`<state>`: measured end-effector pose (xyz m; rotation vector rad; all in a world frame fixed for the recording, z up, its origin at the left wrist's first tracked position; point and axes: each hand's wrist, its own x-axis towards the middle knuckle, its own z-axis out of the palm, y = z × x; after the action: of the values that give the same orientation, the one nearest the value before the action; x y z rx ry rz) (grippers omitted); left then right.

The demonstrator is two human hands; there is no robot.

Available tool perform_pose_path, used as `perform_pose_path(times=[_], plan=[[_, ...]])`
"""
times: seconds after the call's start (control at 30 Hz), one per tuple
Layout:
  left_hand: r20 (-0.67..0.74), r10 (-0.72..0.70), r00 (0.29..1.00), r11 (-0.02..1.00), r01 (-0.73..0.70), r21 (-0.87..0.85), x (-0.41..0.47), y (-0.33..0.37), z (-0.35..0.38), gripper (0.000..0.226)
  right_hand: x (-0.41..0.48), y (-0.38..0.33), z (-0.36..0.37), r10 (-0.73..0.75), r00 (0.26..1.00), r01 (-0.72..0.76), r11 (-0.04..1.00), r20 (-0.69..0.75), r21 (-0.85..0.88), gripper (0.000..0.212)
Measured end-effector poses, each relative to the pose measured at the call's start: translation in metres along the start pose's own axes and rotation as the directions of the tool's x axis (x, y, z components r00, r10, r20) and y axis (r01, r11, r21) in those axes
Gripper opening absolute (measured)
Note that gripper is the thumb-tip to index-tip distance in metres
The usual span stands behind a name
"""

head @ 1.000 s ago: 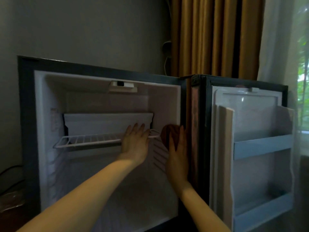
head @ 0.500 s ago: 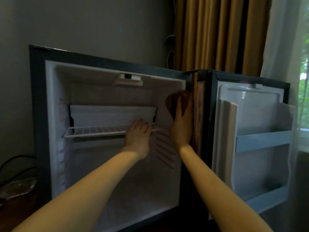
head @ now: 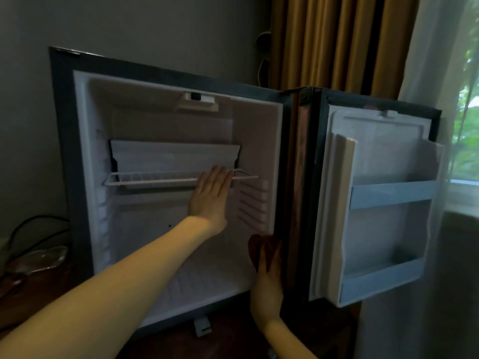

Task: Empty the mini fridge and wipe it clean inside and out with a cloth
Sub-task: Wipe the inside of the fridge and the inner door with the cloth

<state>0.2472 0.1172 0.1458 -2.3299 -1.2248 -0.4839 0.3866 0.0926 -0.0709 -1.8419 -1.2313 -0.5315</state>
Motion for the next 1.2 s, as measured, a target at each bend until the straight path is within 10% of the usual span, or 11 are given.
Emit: perform_pose_path(times=[0.37, 0.6, 0.77, 0.93, 1.2], plan=[[0.486, -0.038, 0.873, 0.914, 0.227, -0.336, -0.102, 0.042, 0.088, 0.07, -0.028, -0.016, -0.051, 0.261, 0.761, -0.231, 0.964, 0.593, -0.129, 0.069], [0.525, -0.147, 0.838, 0.883, 0.351, -0.313, -0.143, -0.001, 0.102, 0.063, -0.032, -0.034, -0.048, -0.039, 0.879, 0.005, 0.997, 0.475, 0.072, 0.088], [0.547, -0.298, 0.782, 0.848, 0.48, -0.224, -0.171, -0.058, 0.109, 0.054, -0.017, -0.03, -0.019, 0.044, 0.87, -0.092, 0.993, 0.492, 0.074, 0.062], [0.501, -0.3, 0.812, 0.818, 0.489, -0.302, -0.174, -0.065, 0.116, 0.062, -0.045, -0.089, -0.005, -0.185, 0.888, 0.092, 0.968, 0.421, 0.232, 0.054], [0.494, -0.355, 0.794, 0.791, 0.537, -0.294, -0.166, -0.068, 0.116, 0.062, -0.059, -0.143, -0.011, -0.569, 0.648, 0.355, 0.814, 0.507, 0.46, 0.049]])
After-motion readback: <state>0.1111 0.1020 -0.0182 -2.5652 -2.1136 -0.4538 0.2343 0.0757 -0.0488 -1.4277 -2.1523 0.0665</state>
